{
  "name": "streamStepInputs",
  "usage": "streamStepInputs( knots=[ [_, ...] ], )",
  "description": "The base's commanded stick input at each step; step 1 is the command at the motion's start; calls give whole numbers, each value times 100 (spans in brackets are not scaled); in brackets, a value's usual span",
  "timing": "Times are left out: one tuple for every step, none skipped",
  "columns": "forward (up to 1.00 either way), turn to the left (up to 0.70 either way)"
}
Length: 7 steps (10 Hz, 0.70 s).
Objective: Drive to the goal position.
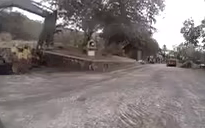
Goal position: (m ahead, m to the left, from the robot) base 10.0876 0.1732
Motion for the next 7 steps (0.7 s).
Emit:
streamStepInputs(
  knots=[
    [70, 0],
    [70, 0],
    [70, 0],
    [70, 0],
    [70, 0],
    [70, 0],
    [70, 0]
  ],
)
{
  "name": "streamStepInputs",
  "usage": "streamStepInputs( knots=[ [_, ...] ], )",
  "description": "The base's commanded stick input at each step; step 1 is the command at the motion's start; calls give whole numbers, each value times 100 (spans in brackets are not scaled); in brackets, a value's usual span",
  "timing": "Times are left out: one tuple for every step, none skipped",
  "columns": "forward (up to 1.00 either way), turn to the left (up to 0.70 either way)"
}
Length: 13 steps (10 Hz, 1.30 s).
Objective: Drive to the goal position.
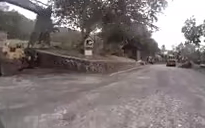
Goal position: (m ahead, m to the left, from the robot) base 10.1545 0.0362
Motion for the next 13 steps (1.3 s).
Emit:
streamStepInputs(
  knots=[
    [70, 0],
    [70, 0],
    [70, 0],
    [70, 0],
    [70, 0],
    [70, -1],
    [70, -6],
    [70, -10],
    [70, -15],
    [70, -19],
    [70, -24],
    [60, -23],
    [31, -12]
  ],
)
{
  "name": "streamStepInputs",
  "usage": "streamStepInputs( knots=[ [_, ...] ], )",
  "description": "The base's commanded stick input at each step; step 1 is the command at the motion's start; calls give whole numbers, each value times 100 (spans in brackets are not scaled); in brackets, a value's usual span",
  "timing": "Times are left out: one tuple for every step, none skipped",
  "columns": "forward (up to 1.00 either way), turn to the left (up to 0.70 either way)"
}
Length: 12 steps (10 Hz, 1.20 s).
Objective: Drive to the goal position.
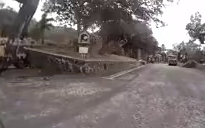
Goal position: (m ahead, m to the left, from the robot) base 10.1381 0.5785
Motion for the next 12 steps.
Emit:
streamStepInputs(
  knots=[
    [2, -1],
    [0, 0],
    [0, 0],
    [0, -45],
    [0, -45],
    [0, -42],
    [0, -23],
    [0, -3],
    [0, 0],
    [0, 0],
    [0, 0],
    [0, 0]
  ],
)
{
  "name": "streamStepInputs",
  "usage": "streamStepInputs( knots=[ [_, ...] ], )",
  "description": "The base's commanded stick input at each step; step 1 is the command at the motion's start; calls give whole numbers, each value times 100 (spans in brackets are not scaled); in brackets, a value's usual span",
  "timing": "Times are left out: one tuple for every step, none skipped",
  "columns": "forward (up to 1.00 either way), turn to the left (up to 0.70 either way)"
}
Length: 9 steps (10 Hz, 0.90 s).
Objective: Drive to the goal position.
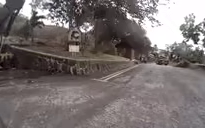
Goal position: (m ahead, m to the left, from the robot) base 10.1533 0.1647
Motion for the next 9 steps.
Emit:
streamStepInputs(
  knots=[
    [0, -1],
    [0, -21],
    [0, -42],
    [0, -45],
    [0, -45],
    [0, -45],
    [0, -45],
    [0, -45],
    [0, -45]
  ],
)
